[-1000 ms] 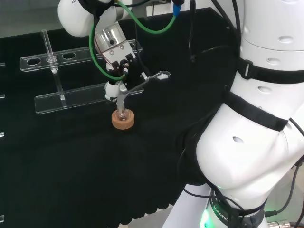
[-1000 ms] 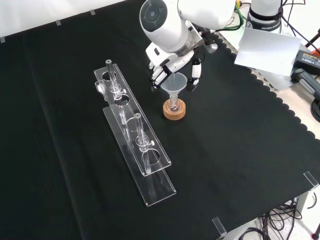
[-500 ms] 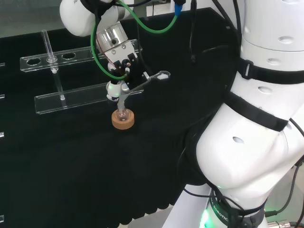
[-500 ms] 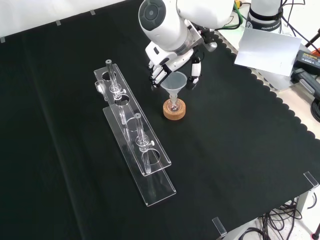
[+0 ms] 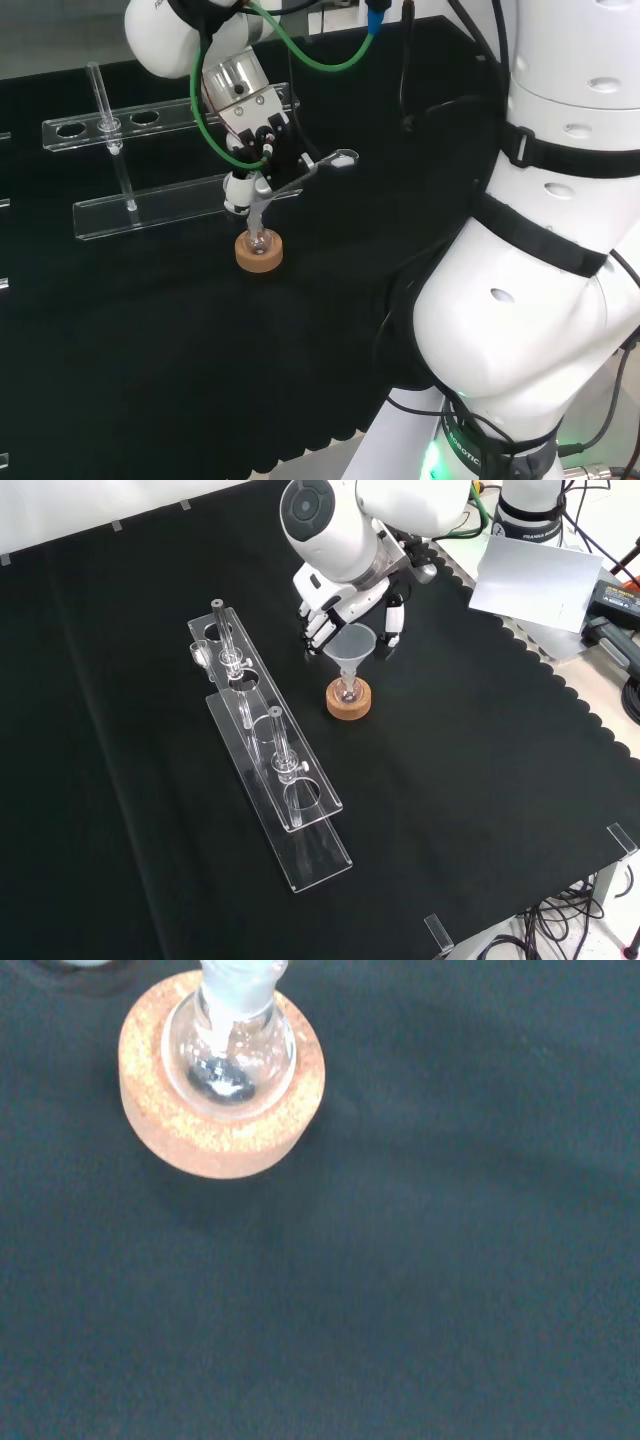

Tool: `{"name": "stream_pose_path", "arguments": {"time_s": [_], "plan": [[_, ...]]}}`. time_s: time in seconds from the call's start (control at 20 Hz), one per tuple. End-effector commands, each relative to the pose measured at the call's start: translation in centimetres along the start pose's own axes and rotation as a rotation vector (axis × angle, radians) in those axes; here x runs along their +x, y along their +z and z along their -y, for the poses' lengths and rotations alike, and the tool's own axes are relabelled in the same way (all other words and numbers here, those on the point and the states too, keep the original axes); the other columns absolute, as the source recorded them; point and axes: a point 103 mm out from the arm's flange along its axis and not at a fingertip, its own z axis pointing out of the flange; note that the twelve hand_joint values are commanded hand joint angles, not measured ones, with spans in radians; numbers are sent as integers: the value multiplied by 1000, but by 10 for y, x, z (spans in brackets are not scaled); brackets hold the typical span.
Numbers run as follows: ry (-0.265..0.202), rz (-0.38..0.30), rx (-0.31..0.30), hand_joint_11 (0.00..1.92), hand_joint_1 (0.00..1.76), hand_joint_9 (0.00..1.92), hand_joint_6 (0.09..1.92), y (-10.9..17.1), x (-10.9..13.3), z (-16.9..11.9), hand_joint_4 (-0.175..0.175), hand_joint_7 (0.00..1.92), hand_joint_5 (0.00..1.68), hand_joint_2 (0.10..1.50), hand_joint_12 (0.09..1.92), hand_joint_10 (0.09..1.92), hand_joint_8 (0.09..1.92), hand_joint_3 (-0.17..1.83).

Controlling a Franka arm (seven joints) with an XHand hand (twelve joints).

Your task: Place the funnel on the round-bottom flask.

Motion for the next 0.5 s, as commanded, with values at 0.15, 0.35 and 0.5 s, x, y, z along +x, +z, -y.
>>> {"name": "stream_pose_path", "arguments": {"time_s": [0.15, 0.35, 0.5], "plan": [[-2, 0, 1, 496, 727, 650, 384, 1, -3, 2, -72, 336, 405, 758, 1301, 640, 774, 546], [12, 9, -8, 495, 725, 647, 378, 0, 1, 3, -72, 330, 406, 758, 1301, 639, 771, 545], [7, 5, -7, 481, 722, 627, 360, 0, 2, 3, -73, 277, 395, 756, 1305, 640, 763, 542]]}}
